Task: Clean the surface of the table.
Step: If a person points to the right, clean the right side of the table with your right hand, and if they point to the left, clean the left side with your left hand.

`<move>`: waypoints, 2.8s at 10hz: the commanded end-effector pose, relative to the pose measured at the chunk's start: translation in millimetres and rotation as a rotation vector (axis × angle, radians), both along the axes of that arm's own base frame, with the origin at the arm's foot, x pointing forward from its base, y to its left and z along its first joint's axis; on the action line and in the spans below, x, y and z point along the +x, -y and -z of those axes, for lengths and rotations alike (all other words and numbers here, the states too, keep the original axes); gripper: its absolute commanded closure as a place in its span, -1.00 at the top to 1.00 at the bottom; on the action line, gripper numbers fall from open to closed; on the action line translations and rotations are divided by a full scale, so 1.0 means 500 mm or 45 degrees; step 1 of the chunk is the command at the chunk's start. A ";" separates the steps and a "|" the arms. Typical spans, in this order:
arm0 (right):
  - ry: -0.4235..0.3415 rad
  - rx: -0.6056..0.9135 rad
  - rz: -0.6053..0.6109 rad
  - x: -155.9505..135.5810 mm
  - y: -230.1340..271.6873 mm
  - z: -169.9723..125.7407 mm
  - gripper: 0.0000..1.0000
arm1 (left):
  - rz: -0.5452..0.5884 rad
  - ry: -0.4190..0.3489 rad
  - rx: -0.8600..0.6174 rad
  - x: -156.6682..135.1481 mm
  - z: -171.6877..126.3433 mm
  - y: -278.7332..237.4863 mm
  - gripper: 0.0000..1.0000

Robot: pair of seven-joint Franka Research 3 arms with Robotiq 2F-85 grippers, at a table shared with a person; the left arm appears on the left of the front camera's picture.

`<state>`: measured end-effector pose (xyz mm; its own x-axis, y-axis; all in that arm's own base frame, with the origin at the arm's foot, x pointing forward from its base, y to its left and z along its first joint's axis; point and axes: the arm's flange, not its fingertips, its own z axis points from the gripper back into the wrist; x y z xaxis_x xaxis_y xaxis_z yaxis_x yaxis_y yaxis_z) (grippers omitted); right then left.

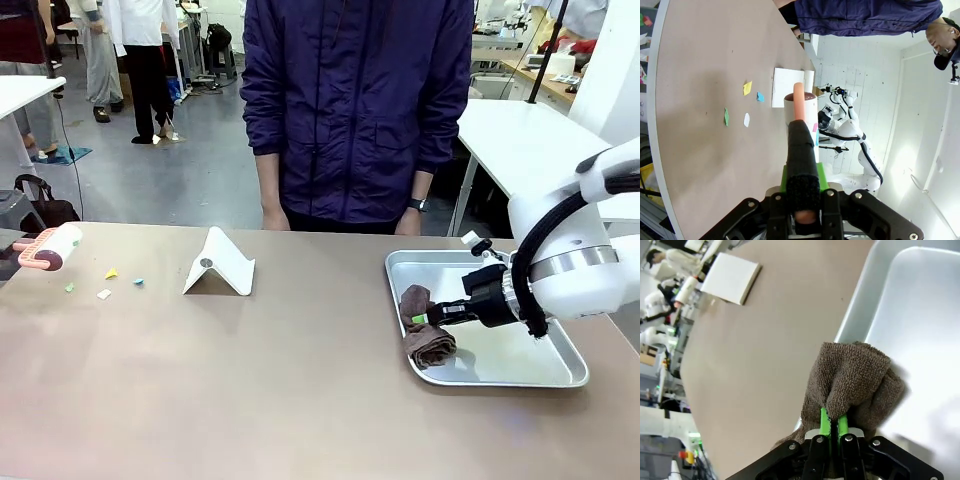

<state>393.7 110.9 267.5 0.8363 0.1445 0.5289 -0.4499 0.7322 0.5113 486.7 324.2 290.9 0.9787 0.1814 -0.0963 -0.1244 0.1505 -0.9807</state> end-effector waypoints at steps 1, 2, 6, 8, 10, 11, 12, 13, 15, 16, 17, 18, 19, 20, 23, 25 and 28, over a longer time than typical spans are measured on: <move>0.085 -0.108 -0.009 -0.012 -0.016 0.045 -0.89 | 0.020 0.020 0.008 -0.005 -0.007 0.002 -1.00; 0.117 -0.146 -0.006 -0.004 -0.008 0.038 -0.89 | 0.020 0.020 0.008 -0.005 -0.007 0.002 -1.00; 0.180 -0.224 0.063 0.028 0.051 0.012 -0.89 | 0.020 0.020 0.008 -0.005 -0.007 0.002 -1.00; 0.183 -0.222 0.151 0.043 0.094 0.011 -0.89 | 0.020 0.020 0.008 -0.005 -0.007 0.002 -1.00; 0.184 -0.213 0.227 0.062 0.143 0.002 -0.89 | 0.020 0.020 0.008 -0.005 -0.007 0.002 -1.00; 0.189 -0.211 0.273 0.074 0.170 -0.004 -0.89 | 0.020 0.020 0.008 -0.005 -0.007 0.002 -1.00; 0.191 -0.200 0.321 0.083 0.198 -0.011 -0.89 | 0.020 0.020 0.008 -0.005 -0.007 0.002 -1.00; 0.194 -0.164 0.363 0.090 0.218 -0.020 -0.89 | 0.020 0.020 0.008 -0.005 -0.007 0.002 -1.00; 0.200 -0.122 0.345 0.087 0.205 -0.021 -0.89 | 0.020 0.020 0.008 -0.005 -0.007 0.002 -1.00; 0.192 -0.113 0.320 0.079 0.189 -0.017 -0.89 | 0.020 0.020 0.008 -0.005 -0.007 0.002 -1.00; 0.180 -0.109 0.295 0.077 0.171 -0.016 -0.89 | 0.020 0.020 0.008 -0.005 -0.007 0.002 -1.00; 0.173 -0.103 0.273 0.073 0.154 -0.012 -0.89 | 0.020 0.020 0.008 -0.005 -0.007 0.002 -1.00; 0.164 -0.103 0.243 0.063 0.137 -0.011 -0.89 | 0.020 0.020 0.008 -0.005 -0.007 0.002 -1.00; 0.152 -0.105 0.208 0.055 0.118 -0.004 -0.89 | 0.020 0.020 0.008 -0.005 -0.007 0.002 -1.00; 0.083 -0.057 0.113 0.027 0.068 0.007 -0.89 | 0.020 0.020 0.008 -0.005 -0.007 0.002 -1.00; 0.021 0.015 0.100 0.016 0.048 0.015 -0.89 | 0.020 0.020 0.008 -0.005 -0.007 0.002 -1.00; -0.121 0.109 -0.023 -0.022 0.011 0.029 -0.89 | 0.020 0.020 0.008 -0.005 -0.007 0.002 -1.00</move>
<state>399.2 97.8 258.3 0.8435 0.0741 0.5320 -0.4222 0.7037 0.5714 486.9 324.4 291.2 0.9788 0.1813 -0.0957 -0.1239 0.1511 -0.9807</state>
